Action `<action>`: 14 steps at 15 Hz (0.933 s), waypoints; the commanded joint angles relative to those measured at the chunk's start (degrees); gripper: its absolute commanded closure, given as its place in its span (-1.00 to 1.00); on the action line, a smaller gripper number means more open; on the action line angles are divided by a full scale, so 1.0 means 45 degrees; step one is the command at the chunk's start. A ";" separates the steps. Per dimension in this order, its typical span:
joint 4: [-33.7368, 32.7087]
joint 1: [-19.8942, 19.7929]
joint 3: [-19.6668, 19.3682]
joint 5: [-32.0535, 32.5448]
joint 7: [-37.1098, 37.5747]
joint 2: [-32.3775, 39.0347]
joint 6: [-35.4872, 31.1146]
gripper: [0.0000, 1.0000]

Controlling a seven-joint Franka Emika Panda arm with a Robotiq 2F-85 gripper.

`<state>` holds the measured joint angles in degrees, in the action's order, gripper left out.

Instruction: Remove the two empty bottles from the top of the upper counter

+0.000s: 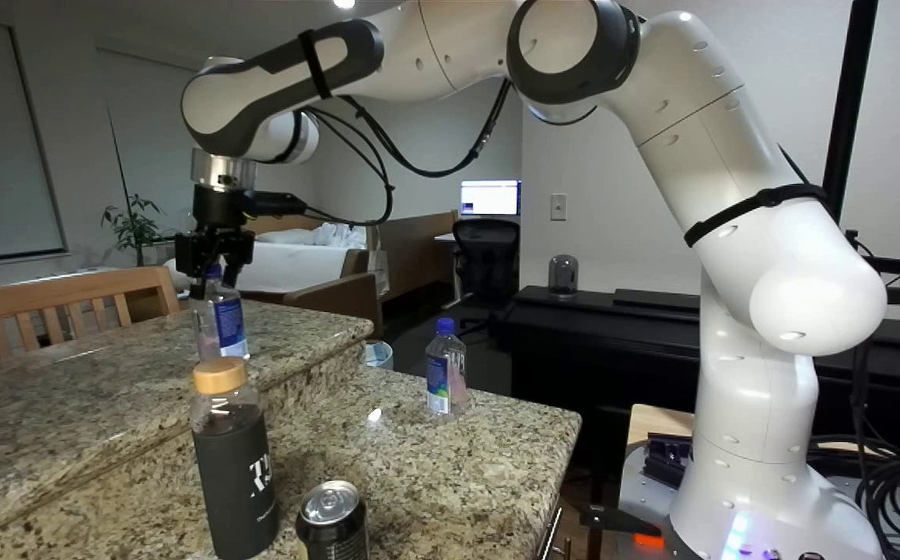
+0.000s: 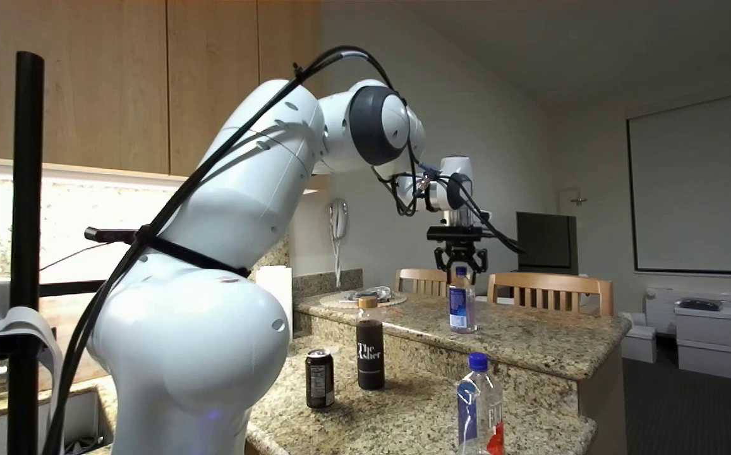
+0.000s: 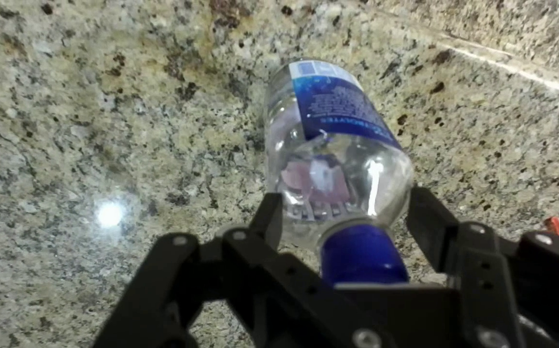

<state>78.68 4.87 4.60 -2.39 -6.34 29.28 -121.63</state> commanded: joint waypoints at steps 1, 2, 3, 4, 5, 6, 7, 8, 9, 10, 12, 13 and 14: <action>0.0081 -0.0108 0.0101 -0.0146 -0.0021 -0.0054 0.0051 0.20; 0.0048 -0.0074 0.0079 -0.0082 0.0014 -0.0076 0.0053 0.27; 0.0012 -0.0055 0.0065 -0.0045 0.0032 -0.0100 0.0039 0.35; -0.0002 -0.0044 0.0066 -0.0035 0.0039 -0.0125 0.0050 0.45; -0.0015 -0.0026 0.0061 -0.0003 0.0046 -0.0133 0.0075 0.53; -0.0004 0.0010 0.0040 0.0062 0.0081 -0.0153 0.0069 0.53; -0.0006 0.0021 0.0042 0.0079 0.0078 -0.0163 0.0089 0.53; -0.0015 0.0041 0.0042 0.0104 0.0079 -0.0169 0.0125 0.53; -0.0011 0.0061 0.0035 0.0140 0.0087 -0.0177 0.0140 0.53; -0.0031 0.0084 0.0034 0.0175 0.0086 -0.0179 0.0175 0.53; -0.0052 0.0114 0.0050 0.0209 0.0049 -0.0208 0.0237 0.53; -0.0044 0.0127 0.0066 0.0204 0.0016 -0.0233 0.0247 0.53; -0.0046 0.0139 0.0076 0.0195 -0.0006 -0.0245 0.0265 0.53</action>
<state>77.85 5.35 4.64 -2.03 -6.34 29.03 -121.61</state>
